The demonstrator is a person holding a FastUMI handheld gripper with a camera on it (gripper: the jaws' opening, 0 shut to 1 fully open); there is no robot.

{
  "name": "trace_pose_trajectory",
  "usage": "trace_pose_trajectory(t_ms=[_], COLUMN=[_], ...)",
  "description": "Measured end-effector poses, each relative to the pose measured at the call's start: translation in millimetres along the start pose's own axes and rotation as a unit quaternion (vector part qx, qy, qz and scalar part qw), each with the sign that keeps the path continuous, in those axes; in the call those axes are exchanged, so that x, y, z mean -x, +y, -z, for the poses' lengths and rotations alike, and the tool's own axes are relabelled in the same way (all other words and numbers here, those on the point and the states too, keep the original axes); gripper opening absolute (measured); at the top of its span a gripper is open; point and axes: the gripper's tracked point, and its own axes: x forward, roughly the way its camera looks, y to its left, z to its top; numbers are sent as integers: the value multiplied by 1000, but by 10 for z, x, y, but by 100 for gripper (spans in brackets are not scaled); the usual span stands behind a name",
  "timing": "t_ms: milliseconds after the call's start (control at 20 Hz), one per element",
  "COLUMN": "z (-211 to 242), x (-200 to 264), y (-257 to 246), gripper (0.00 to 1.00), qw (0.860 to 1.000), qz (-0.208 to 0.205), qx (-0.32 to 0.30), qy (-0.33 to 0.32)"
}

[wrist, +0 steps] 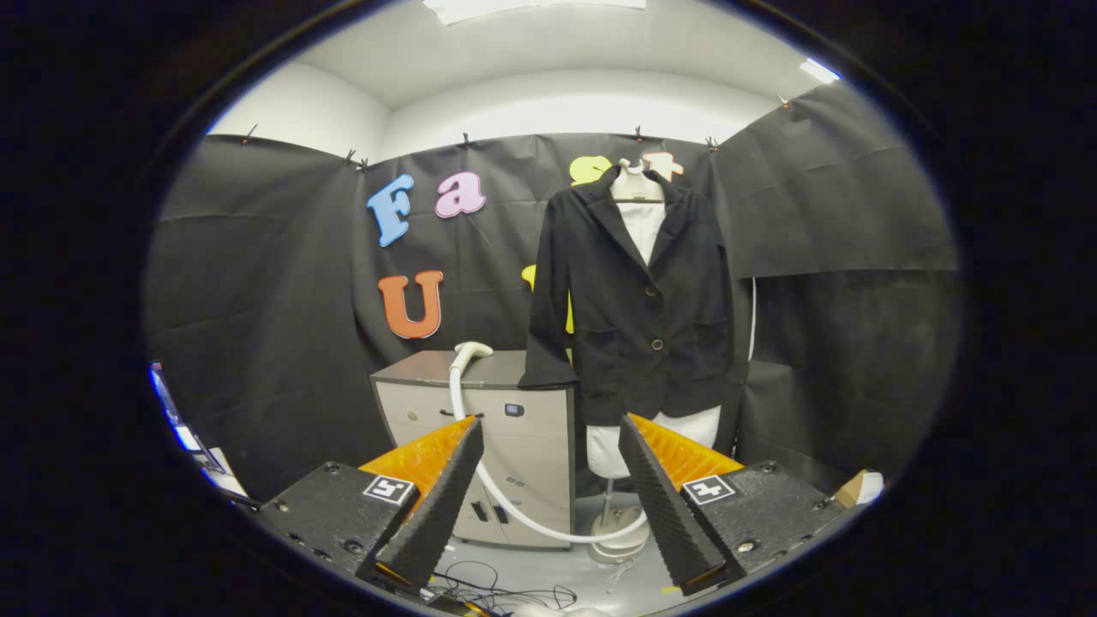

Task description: Iron the clothes twice with a garment steamer, once on the left side and once on the right side.

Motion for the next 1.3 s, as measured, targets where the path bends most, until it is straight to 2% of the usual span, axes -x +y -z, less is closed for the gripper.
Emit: trace_pose_trajectory(t_ms=[250,450,650,950,1250,1300], z=[-308,-542,-564,-176,368,448], x=[-927,-1876,-2867,-4236,-5059,-5142], y=[257,557,962,1623,2086,2157], gripper=[99,99,100,100,97,94], qw=[1000,998,994,983,971,969], qz=[-30,-59,-92,-113,-93,-91], qx=[-4,-9,-8,-12,25,30], qy=[4,17,55,145,218,226])
